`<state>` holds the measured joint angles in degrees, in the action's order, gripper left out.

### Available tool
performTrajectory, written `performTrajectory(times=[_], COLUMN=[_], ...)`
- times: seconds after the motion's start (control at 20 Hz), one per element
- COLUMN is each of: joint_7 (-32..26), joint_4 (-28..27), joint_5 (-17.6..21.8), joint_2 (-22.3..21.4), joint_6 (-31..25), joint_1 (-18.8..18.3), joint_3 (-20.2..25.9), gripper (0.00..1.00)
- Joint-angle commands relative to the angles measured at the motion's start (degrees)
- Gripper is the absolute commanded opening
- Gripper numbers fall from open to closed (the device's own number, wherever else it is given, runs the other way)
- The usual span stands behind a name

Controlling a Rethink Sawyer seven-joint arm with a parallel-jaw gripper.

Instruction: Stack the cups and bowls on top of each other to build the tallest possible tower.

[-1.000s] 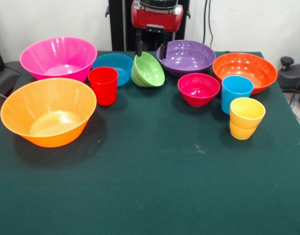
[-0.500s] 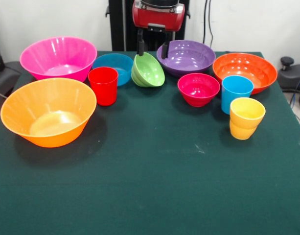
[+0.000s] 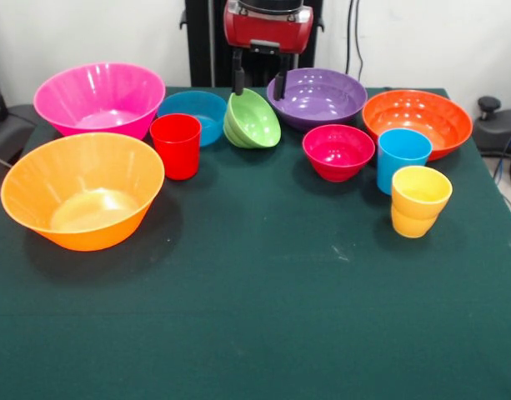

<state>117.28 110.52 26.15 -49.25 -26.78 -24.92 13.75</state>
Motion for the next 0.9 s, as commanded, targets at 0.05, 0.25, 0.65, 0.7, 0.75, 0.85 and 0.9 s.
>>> performTrajectory(times=[0.05,0.25,0.65,0.7,0.75,0.85,0.9], joint_7=[0.3,-1.9,-3.3,-3.4,-3.3,-3.1,-2.9], joint_4=[0.0,-0.9,-3.3,-3.2,-3.4,-3.1,-2.9], joint_5=[-1.9,-2.0,-2.1,-1.9,-1.5,-1.0,-0.9], joint_2=[0.5,-0.3,1.6,1.4,1.4,1.8,2.0], joint_6=[-4.4,-7.0,-8.2,-8.4,-8.4,-7.3,-7.0], joint_1=[-0.8,-1.3,-3.1,-3.0,-2.9,-3.0,-3.0], joint_3=[1.7,2.0,3.3,3.2,3.0,2.9,2.9], gripper=[1.00,1.00,1.00,1.00,1.00,1.00,1.00])
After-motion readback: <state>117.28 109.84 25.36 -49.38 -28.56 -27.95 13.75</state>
